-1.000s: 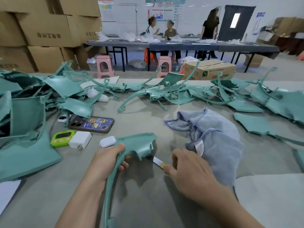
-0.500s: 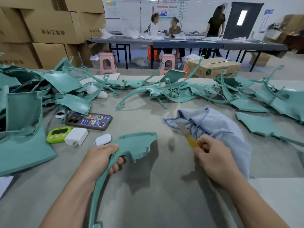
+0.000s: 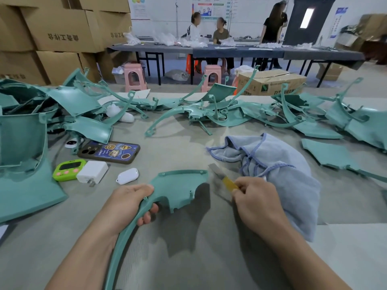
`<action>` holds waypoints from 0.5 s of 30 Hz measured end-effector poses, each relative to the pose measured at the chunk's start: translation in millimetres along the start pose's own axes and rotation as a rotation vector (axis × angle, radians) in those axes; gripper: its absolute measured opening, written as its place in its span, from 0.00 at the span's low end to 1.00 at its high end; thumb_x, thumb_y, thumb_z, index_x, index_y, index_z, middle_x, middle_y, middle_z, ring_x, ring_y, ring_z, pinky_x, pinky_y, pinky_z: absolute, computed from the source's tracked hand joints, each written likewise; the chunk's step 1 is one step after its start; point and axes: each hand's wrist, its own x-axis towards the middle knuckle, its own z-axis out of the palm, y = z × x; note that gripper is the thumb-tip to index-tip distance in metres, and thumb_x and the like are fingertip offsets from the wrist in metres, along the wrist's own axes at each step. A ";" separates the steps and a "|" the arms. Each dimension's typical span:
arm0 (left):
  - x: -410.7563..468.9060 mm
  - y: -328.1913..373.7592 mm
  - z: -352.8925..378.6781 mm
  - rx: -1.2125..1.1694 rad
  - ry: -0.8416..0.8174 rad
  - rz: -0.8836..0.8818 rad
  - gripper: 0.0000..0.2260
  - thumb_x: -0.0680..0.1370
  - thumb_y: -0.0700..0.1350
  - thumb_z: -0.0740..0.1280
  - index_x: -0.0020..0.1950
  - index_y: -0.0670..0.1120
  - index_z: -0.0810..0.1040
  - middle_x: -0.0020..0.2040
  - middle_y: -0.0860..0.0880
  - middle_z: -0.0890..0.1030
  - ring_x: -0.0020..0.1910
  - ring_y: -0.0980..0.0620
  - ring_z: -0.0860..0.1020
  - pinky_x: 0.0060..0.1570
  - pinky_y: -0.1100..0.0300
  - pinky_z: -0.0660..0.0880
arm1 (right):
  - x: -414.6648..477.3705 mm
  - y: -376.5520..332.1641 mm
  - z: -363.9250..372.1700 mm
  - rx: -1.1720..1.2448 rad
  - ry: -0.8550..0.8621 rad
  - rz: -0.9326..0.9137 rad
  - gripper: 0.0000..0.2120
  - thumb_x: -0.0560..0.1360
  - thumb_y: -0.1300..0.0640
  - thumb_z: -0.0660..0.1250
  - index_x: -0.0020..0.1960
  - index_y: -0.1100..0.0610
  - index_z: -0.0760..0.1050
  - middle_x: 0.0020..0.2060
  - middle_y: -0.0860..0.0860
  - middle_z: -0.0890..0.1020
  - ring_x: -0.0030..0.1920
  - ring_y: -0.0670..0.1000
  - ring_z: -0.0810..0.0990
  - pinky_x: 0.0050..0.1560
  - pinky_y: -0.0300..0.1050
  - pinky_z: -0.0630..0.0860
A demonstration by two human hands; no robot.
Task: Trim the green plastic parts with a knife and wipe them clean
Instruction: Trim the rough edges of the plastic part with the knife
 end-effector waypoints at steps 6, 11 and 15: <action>-0.4 3.1 -0.3 -0.038 0.010 -0.038 0.12 0.83 0.42 0.63 0.44 0.39 0.81 0.28 0.40 0.77 0.19 0.50 0.70 0.17 0.67 0.63 | -15.0 -3.3 2.7 0.338 -0.290 -0.100 0.06 0.76 0.59 0.70 0.40 0.55 0.82 0.28 0.50 0.78 0.29 0.41 0.71 0.33 0.43 0.71; -2.4 5.7 1.3 -0.065 0.004 -0.058 0.12 0.83 0.41 0.62 0.44 0.39 0.80 0.27 0.41 0.76 0.19 0.50 0.70 0.16 0.67 0.62 | -11.5 -2.7 -1.6 0.476 -0.195 -0.103 0.07 0.75 0.61 0.70 0.38 0.56 0.80 0.28 0.53 0.76 0.30 0.44 0.69 0.33 0.42 0.67; -2.2 6.8 0.0 -0.058 0.000 -0.062 0.12 0.83 0.41 0.62 0.42 0.40 0.79 0.27 0.42 0.76 0.19 0.50 0.70 0.16 0.68 0.62 | -13.8 -3.0 4.7 0.399 -0.263 -0.126 0.07 0.76 0.58 0.71 0.39 0.55 0.81 0.27 0.47 0.76 0.30 0.42 0.69 0.34 0.42 0.69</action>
